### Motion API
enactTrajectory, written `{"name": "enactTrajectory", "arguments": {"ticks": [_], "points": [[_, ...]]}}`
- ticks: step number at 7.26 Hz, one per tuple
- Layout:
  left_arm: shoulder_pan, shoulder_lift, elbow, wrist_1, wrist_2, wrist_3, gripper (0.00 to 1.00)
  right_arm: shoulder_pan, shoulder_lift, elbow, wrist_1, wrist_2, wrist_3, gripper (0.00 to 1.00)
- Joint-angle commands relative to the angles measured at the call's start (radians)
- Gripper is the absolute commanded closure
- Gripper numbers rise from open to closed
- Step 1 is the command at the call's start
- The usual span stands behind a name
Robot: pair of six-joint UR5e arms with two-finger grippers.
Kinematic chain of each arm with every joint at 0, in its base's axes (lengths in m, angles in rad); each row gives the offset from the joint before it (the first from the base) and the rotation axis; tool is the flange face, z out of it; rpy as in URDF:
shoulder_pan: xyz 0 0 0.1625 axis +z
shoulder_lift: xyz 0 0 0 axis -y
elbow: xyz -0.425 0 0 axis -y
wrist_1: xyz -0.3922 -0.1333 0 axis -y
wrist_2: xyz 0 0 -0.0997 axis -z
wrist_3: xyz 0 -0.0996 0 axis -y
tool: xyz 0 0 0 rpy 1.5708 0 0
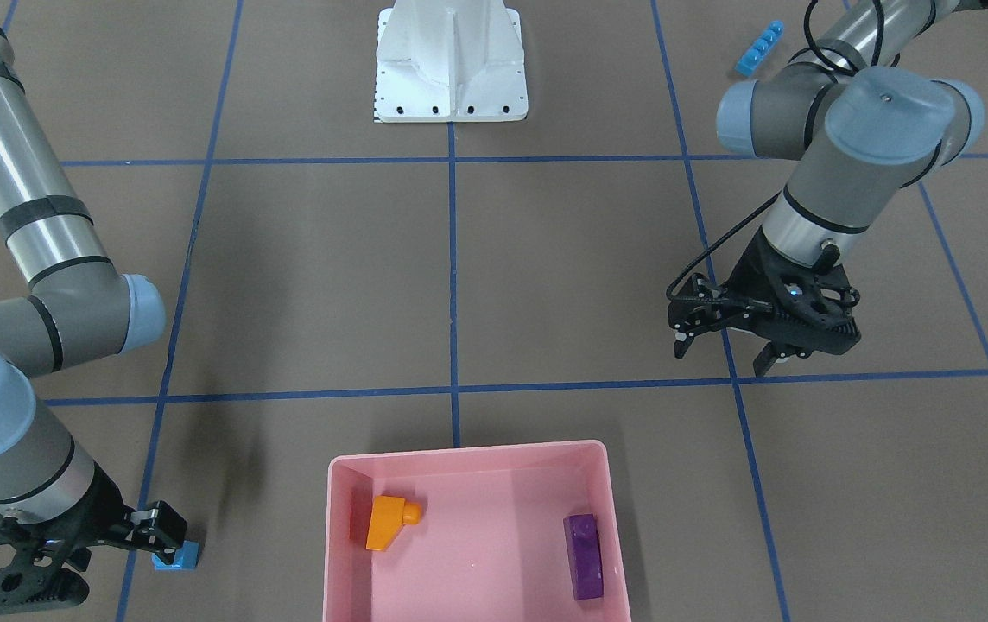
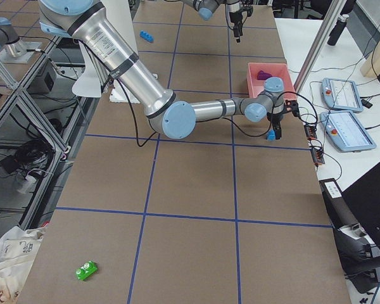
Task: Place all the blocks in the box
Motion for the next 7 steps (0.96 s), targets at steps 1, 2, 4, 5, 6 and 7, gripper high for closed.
{"name": "enactTrajectory", "arguments": {"ticks": [1, 2, 4, 5, 6, 7], "points": [[0.001, 0.020, -0.025, 0.000, -0.001, -0.003, 0.00, -0.049, 0.017, -0.035, 0.028, -0.084, 0.059, 0.05], [0.003, 0.020, -0.023, 0.000, 0.001, -0.003, 0.00, -0.051, 0.015, -0.039, 0.051, -0.085, 0.059, 0.17], [0.004, 0.020, -0.025, 0.000, 0.001, -0.005, 0.00, -0.066, 0.014, -0.043, 0.056, -0.088, 0.059, 0.45], [0.004, 0.020, -0.025, 0.000, 0.001, -0.005, 0.00, -0.075, 0.014, -0.046, 0.056, -0.089, 0.059, 0.45], [0.004, 0.020, -0.025, 0.000, 0.001, -0.005, 0.00, -0.075, 0.010, -0.046, 0.056, -0.089, 0.059, 0.45], [0.004, 0.020, -0.025, 0.000, 0.001, -0.005, 0.00, -0.075, 0.009, -0.046, 0.056, -0.091, 0.059, 0.46]]}}
